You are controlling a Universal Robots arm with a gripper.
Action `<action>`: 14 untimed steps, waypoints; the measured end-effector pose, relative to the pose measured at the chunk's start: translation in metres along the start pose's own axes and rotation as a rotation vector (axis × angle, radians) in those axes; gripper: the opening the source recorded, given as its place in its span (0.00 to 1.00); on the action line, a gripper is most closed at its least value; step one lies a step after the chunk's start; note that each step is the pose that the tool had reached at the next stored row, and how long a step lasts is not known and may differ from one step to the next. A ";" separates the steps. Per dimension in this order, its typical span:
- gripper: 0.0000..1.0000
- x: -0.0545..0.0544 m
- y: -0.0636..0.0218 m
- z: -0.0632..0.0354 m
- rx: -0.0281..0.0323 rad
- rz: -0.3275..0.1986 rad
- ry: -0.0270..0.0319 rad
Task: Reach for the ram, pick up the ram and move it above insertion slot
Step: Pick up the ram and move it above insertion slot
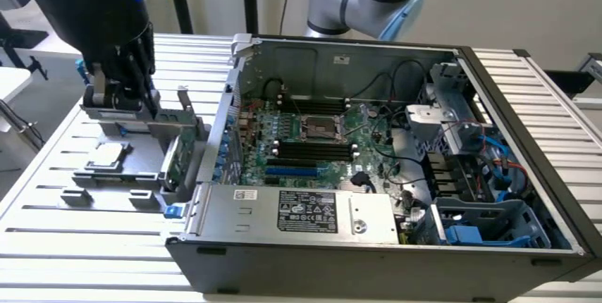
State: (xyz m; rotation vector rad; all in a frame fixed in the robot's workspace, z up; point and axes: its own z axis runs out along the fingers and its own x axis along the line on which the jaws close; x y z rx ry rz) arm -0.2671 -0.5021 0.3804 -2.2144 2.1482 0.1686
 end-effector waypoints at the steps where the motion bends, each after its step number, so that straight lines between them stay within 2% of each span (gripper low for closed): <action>1: 0.14 0.000 -0.0036 -0.0025 0.0001 0.000 -0.0002; 5: 0.14 -0.002 -0.0171 -0.0074 0.0000 0.000 -0.0013; 14: 0.14 -0.007 -0.0536 -0.0083 -0.0002 0.000 -0.0029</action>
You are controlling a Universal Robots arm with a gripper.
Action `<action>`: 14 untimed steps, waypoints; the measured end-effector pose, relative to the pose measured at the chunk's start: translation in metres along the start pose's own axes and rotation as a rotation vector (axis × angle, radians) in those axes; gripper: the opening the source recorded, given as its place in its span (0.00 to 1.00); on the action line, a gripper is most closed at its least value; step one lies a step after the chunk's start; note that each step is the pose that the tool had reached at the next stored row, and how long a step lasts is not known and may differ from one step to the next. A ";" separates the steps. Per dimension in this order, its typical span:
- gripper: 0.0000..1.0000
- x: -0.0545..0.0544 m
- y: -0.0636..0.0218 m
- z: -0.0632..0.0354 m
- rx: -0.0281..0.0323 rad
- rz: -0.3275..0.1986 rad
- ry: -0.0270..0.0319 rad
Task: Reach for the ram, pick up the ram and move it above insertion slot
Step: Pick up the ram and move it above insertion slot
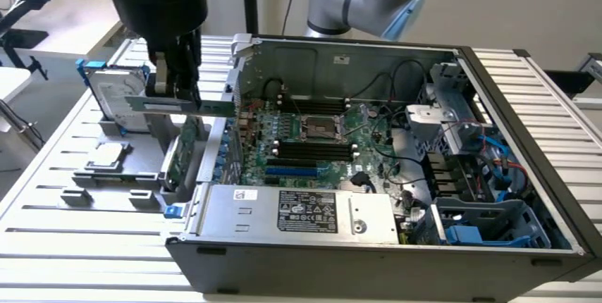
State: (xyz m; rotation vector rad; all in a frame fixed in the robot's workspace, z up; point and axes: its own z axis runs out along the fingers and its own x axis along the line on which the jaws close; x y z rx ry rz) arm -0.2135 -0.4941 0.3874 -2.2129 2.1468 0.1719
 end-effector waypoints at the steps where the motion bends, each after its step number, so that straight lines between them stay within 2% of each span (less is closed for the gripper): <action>1: 0.14 -0.001 -0.0040 -0.0001 -0.0001 0.000 0.0001; 14: 0.14 -0.014 -0.0557 -0.0003 -0.0004 0.000 0.0001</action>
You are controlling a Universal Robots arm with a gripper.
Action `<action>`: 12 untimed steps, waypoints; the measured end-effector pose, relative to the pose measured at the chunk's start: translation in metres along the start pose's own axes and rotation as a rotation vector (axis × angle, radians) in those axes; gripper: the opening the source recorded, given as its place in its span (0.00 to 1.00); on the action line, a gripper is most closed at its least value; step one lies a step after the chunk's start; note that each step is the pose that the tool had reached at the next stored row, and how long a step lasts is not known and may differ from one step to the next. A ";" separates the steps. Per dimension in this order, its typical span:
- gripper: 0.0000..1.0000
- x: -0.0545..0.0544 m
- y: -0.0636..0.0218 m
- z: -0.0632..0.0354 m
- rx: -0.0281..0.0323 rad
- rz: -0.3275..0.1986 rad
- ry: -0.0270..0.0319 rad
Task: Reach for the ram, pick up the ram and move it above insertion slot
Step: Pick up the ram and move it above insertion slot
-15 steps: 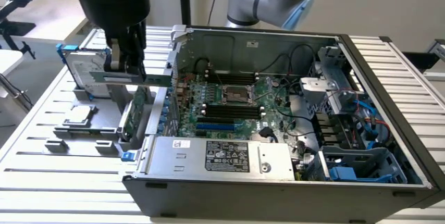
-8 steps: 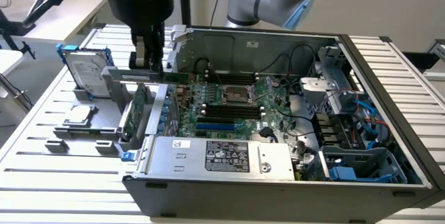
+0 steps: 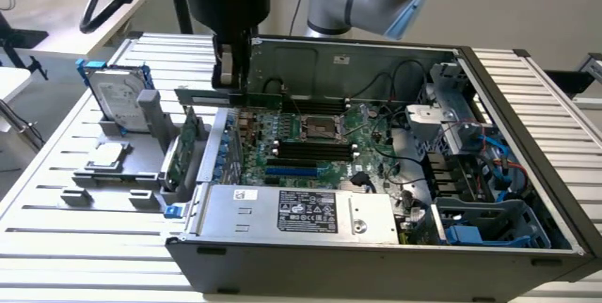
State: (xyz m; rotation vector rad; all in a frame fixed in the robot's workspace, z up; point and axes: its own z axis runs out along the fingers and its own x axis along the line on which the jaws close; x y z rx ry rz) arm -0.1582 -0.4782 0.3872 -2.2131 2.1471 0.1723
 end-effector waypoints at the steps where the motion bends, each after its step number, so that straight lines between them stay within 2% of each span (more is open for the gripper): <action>1: 0.14 -0.001 -0.0040 0.0001 -0.0001 0.000 0.0000; 8: 0.14 -0.013 -0.0291 0.0012 -0.0001 0.000 0.0000; 12: 0.14 -0.023 -0.0408 0.0034 0.0000 0.000 -0.0001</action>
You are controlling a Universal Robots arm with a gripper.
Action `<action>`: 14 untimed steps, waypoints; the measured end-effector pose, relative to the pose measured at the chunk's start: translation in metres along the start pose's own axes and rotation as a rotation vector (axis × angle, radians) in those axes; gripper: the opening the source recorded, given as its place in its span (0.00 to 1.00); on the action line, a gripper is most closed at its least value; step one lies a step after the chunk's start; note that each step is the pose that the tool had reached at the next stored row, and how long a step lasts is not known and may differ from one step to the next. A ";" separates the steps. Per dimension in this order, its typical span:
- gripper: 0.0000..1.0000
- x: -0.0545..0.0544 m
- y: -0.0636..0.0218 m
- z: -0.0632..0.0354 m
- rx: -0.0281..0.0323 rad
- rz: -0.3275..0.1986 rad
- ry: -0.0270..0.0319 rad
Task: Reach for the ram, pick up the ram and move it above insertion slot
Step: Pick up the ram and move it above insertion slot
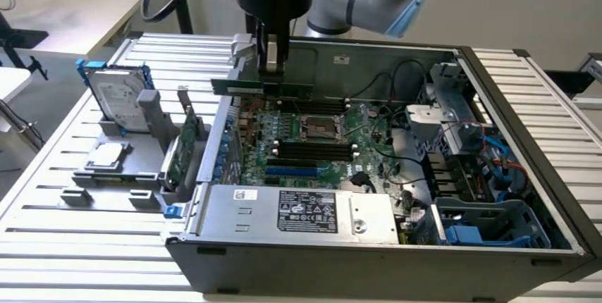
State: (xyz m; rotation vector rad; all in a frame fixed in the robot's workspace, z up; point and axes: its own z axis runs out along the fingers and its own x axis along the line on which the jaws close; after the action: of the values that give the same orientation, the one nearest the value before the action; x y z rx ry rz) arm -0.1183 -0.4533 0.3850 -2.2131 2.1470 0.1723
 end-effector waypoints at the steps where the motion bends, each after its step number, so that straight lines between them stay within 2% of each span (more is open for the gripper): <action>1: 0.14 -0.003 -0.0026 0.0006 0.0000 0.000 0.0000; 10: 0.14 -0.028 -0.0281 0.0062 0.0000 0.000 0.0002; 14: 0.14 -0.035 -0.0437 0.0082 0.0000 0.000 0.0001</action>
State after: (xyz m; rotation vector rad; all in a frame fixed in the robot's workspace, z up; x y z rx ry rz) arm -0.0760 -0.4161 0.3793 -2.2132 2.1471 0.1723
